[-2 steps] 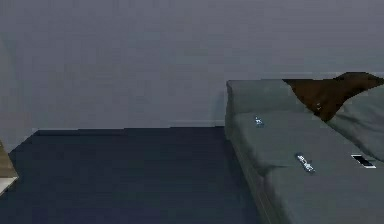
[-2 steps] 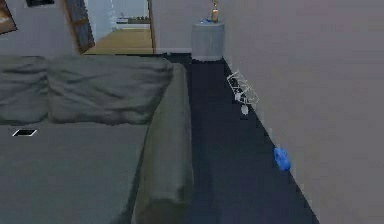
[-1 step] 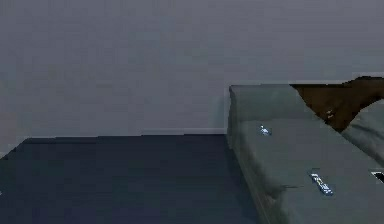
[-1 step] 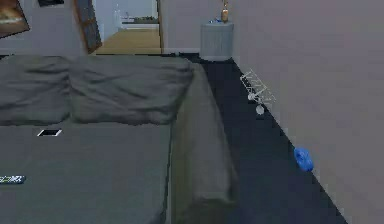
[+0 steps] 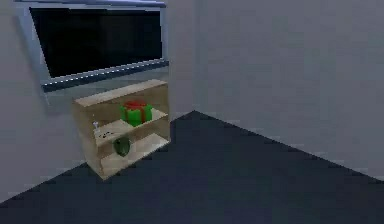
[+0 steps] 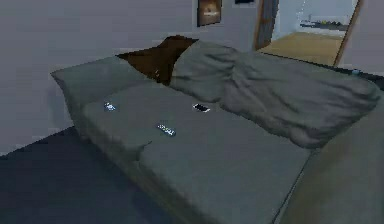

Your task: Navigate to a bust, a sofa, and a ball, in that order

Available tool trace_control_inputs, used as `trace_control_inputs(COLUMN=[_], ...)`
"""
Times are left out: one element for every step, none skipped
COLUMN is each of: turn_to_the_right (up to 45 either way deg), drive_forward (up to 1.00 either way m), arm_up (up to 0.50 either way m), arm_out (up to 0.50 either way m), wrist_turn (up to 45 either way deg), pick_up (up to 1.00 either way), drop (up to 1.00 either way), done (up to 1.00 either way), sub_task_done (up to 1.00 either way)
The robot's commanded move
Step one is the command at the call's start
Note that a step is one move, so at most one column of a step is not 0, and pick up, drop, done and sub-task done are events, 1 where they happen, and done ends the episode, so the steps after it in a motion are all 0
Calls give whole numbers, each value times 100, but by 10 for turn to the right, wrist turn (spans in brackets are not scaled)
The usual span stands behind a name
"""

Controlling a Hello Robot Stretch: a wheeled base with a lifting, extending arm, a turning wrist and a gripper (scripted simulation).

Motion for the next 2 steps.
trace_control_inputs(turn_to_the_right=[-450,-450], drive_forward=[0,0], arm_up=[0,0], arm_out=[0,0], wrist_turn=[0,0], pick_up=[0,0], drop=[0,0], done=[0,0], sub_task_done=[0,0])
